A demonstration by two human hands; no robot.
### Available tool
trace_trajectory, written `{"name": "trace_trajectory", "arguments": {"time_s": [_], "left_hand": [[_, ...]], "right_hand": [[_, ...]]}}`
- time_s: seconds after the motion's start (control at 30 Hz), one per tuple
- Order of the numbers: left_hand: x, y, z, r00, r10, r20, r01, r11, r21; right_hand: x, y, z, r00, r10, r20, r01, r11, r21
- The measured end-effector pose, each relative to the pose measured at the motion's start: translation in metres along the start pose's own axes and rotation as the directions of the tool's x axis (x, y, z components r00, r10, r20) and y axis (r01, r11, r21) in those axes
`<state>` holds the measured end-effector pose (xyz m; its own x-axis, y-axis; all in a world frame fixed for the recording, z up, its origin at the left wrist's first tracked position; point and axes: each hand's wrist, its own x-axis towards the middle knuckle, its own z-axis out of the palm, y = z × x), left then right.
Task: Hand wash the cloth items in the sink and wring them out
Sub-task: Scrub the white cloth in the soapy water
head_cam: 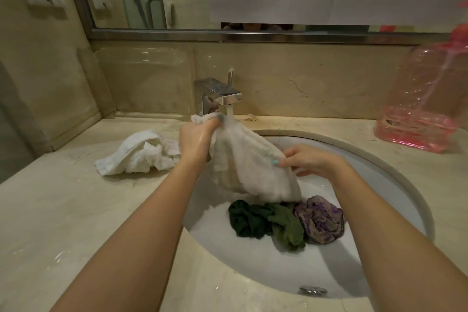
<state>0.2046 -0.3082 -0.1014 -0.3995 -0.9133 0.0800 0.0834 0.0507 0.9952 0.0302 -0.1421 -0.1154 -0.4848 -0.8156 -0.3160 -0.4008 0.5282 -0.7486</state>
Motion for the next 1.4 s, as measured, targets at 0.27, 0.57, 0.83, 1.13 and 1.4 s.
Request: {"name": "trace_trajectory", "arguments": {"time_s": [0.27, 0.57, 0.83, 1.13, 1.4], "left_hand": [[-0.001, -0.01, 0.018, 0.935, -0.211, 0.285, 0.271, 0.943, -0.192], [-0.007, -0.02, 0.041, 0.985, -0.114, 0.13, 0.116, 0.993, -0.007], [-0.04, -0.005, 0.059, 0.995, 0.025, 0.101, -0.026, 1.0, 0.008], [-0.046, -0.003, 0.066, 0.986, 0.138, 0.091, -0.151, 0.977, 0.15], [0.001, -0.013, 0.028, 0.989, -0.099, 0.108, 0.084, 0.987, 0.139]], "right_hand": [[0.01, -0.024, 0.018, 0.948, -0.184, -0.261, 0.316, 0.666, 0.676], [0.022, -0.067, 0.084, 0.93, -0.239, -0.281, 0.336, 0.862, 0.381], [0.031, -0.077, 0.075, 0.74, 0.115, -0.662, 0.292, 0.832, 0.471], [0.015, -0.07, 0.07, 0.745, -0.03, -0.667, 0.353, 0.866, 0.355], [0.003, -0.103, 0.106, 0.761, -0.296, -0.577, 0.455, 0.878, 0.15]]}}
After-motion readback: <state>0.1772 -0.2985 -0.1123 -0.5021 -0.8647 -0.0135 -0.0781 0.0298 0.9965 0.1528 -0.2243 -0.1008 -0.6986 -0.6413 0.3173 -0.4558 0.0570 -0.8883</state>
